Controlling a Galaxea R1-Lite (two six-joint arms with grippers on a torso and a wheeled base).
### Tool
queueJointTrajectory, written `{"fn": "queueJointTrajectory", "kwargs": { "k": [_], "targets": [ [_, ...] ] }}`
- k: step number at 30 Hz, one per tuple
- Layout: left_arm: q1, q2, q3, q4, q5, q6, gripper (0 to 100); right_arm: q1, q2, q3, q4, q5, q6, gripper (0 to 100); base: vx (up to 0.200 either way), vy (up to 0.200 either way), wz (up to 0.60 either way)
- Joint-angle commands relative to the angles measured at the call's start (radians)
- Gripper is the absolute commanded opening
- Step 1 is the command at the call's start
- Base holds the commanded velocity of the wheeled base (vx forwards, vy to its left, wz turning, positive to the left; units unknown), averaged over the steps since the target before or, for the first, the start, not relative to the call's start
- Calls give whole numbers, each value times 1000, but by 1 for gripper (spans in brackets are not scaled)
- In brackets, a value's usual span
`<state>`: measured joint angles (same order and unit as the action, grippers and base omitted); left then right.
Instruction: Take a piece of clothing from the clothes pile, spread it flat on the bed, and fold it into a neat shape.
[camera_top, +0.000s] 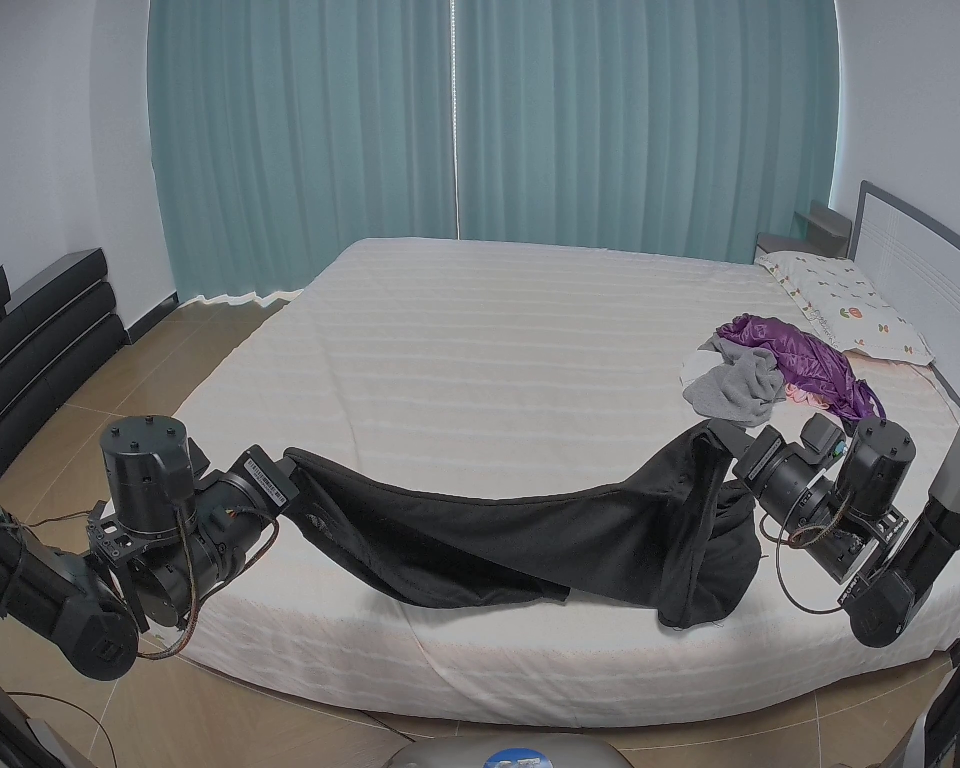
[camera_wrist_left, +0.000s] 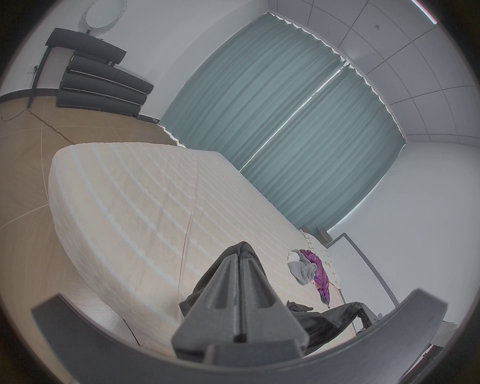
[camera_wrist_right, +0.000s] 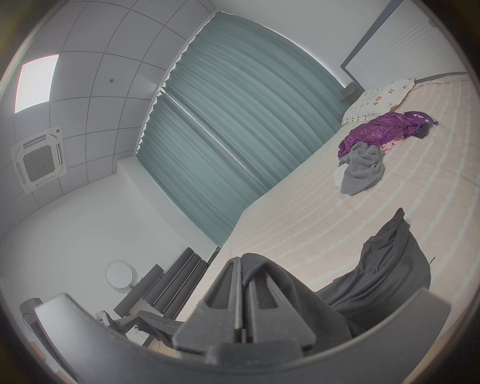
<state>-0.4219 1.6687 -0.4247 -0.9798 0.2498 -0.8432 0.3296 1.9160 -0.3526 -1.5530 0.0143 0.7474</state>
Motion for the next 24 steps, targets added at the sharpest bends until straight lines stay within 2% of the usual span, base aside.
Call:
{"fn": "queueJointTrajectory", "kwargs": {
  "k": [1, 8, 12, 17, 20, 24],
  "targets": [
    [-8, -15, 4, 1, 0, 0, 0, 0, -41, 30, -13, 1, 0, 0, -200, 0, 0],
    [-11, -96, 15, 9, 0, 38, 0, 2, -150, 98, -13, 1, -2, 0, -200, 0, 0],
    [-34, -168, 20, 41, 3, 72, 0, -1, -282, 118, -12, 1, -5, 0, -200, 0, 0],
    [-61, -264, 0, 116, 3, 82, 0, 6, -465, 116, 30, 3, -17, 0, 0, 0, 0],
    [-55, -293, -74, 176, 5, 84, 0, -1, -612, 27, 194, 3, -28, 0, 0, 0, 0],
    [-40, -277, -177, 256, 3, 85, 0, -11, -666, -97, 392, 0, -31, 0, 0, 0, 0]
  ]
}}
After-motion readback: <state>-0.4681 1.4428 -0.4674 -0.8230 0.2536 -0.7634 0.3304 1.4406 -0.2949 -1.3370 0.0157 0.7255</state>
